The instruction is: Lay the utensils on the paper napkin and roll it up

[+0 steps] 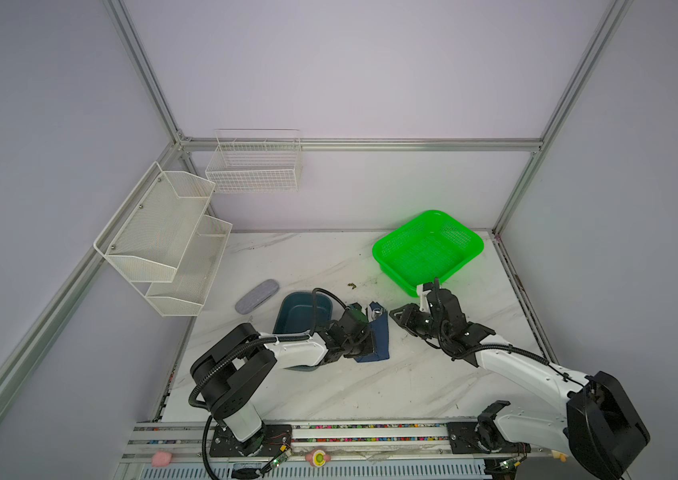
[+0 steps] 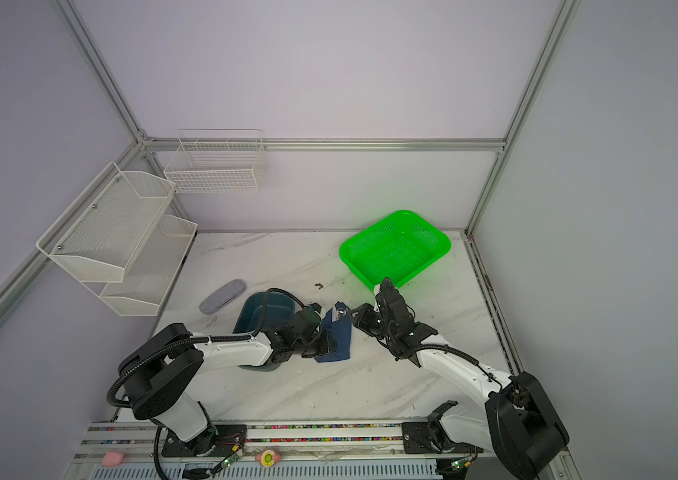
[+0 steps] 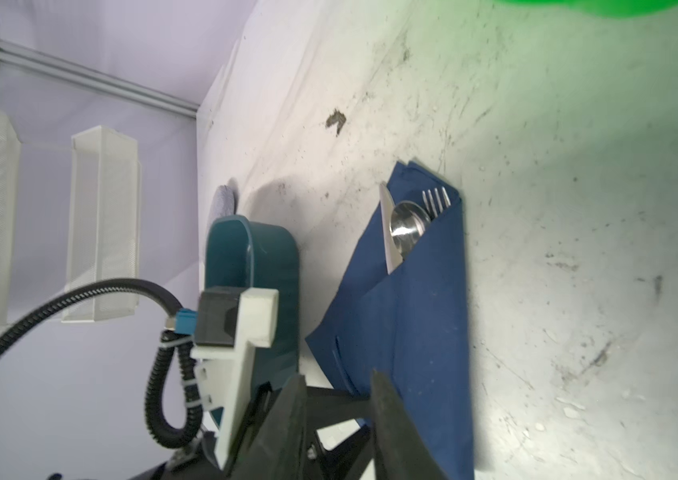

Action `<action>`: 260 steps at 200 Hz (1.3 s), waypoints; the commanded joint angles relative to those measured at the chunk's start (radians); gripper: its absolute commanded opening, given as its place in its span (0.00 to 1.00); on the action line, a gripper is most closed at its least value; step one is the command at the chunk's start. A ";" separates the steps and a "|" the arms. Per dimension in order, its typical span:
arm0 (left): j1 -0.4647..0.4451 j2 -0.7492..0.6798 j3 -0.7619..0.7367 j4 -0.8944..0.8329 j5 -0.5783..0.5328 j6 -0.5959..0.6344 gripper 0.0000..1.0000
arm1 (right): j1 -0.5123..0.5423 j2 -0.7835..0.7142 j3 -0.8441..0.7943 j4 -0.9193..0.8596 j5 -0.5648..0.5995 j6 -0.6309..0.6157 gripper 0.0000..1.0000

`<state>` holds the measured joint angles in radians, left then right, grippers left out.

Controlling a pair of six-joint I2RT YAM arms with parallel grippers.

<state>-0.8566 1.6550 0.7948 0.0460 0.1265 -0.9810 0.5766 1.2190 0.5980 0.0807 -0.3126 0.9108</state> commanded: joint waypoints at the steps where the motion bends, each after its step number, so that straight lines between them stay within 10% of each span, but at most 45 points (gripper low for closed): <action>1: 0.010 -0.021 0.012 0.054 0.001 -0.018 0.02 | 0.001 0.039 -0.039 0.098 -0.131 0.009 0.26; 142: 0.010 -0.028 -0.059 0.134 0.028 -0.095 0.04 | 0.054 0.282 -0.016 0.130 -0.220 -0.044 0.11; 216: 0.042 -0.054 -0.002 0.035 -0.017 -0.117 0.46 | 0.054 0.288 -0.021 0.131 -0.230 -0.052 0.11; 260: 0.081 -0.058 0.012 -0.013 -0.026 -0.097 0.53 | 0.054 0.272 -0.023 0.123 -0.229 -0.053 0.11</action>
<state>-0.7959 1.6264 0.7731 0.0490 0.1150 -1.0966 0.6231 1.5085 0.5739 0.1921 -0.5392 0.8661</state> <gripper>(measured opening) 0.526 0.113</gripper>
